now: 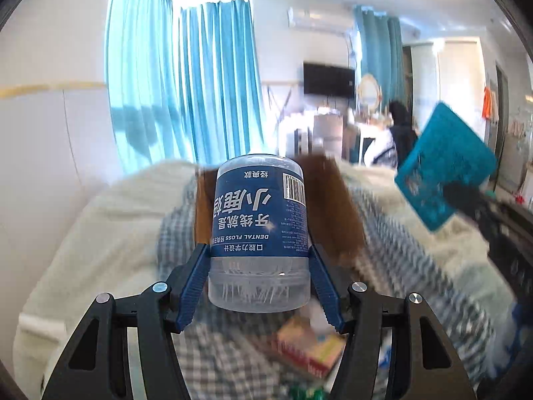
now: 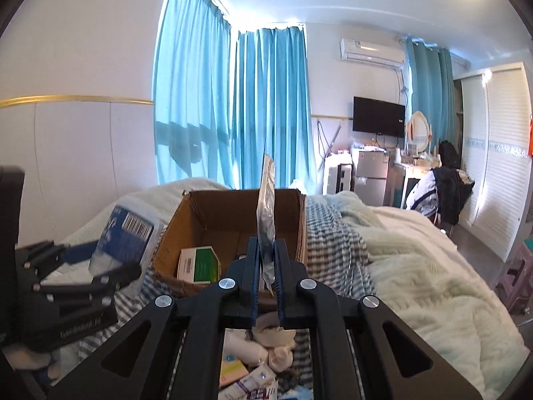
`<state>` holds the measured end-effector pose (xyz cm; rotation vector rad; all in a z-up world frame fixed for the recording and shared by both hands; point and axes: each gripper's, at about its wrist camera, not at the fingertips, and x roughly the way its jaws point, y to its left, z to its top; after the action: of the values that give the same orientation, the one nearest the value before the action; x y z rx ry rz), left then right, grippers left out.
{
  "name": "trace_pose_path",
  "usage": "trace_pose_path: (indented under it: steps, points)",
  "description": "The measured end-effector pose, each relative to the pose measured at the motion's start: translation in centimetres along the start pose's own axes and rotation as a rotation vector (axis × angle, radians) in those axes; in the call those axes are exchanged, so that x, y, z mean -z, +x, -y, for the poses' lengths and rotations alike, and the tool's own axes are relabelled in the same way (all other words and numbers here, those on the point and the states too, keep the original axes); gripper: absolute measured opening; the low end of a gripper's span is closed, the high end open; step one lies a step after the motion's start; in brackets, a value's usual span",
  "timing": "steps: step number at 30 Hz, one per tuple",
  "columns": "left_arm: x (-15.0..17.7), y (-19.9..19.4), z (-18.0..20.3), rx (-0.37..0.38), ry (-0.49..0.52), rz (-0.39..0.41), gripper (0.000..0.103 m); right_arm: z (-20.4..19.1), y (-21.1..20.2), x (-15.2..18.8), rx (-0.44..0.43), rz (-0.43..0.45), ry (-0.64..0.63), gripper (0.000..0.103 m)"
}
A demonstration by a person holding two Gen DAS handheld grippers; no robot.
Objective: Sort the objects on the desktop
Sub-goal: 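Carry the floss tub and clear sachet up over the cardboard box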
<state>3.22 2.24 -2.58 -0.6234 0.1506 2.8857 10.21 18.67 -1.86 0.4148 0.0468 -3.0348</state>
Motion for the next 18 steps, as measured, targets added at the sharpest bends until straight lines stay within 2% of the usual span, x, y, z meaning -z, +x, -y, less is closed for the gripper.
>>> trace_pose_path:
  steps: [8,14,18]
  points:
    - [-5.4,2.4,-1.8,-0.018,-0.044,0.112,0.062,-0.5,1.7,-3.8,0.002,0.076,0.009,0.007]
    - [-8.0,5.1,-3.0,-0.015,-0.067,0.134,0.062,-1.3,4.1,-5.9,0.004,0.103,0.014,0.007]
    - [-8.8,7.7,-3.6,-0.014,-0.070,0.130,0.062,-1.1,6.6,-6.5,-0.001,0.068,0.037,0.007]
